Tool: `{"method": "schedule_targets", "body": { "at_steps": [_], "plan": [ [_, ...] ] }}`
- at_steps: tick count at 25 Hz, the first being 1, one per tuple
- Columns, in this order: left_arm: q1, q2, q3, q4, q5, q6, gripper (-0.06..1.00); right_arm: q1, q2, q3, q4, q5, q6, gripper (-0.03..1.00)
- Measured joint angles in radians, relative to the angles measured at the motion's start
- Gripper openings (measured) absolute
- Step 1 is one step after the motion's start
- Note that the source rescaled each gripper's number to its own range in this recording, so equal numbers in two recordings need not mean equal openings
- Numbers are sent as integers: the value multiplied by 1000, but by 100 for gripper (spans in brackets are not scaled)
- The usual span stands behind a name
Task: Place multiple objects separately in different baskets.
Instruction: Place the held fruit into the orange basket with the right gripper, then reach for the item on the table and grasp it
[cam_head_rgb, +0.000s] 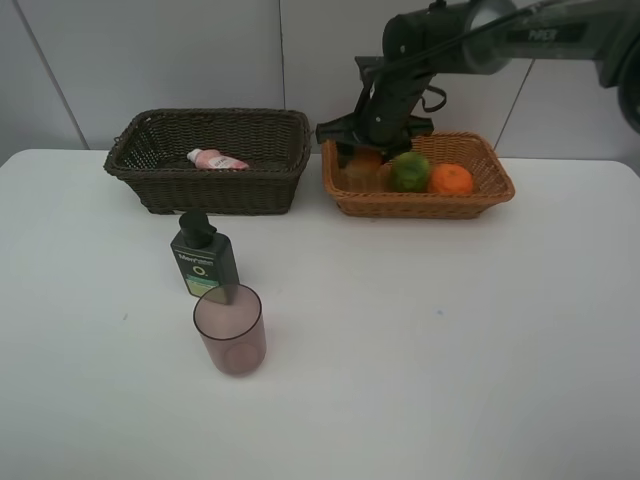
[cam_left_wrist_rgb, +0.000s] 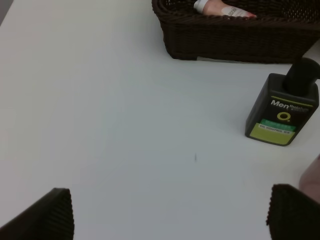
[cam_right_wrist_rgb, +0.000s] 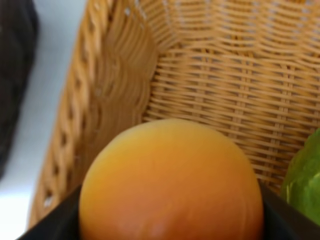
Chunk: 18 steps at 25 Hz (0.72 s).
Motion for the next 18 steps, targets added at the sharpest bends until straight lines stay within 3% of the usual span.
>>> {"method": "schedule_targets", "body": {
  "at_steps": [8, 9, 12, 14, 18],
  "plan": [
    [0, 0, 0, 0, 0, 0, 100, 0, 16, 0, -24, -16, 0, 49],
    [0, 0, 0, 0, 0, 0, 100, 0, 16, 0, -24, -16, 1, 55],
    [0, 0, 0, 0, 0, 0, 100, 0, 16, 0, -24, -15, 1, 86],
    [0, 0, 0, 0, 0, 0, 100, 0, 16, 0, -24, 0, 1, 95],
    [0, 0, 0, 0, 0, 0, 100, 0, -12, 0, -24, 39, 1, 100]
  ]
}}
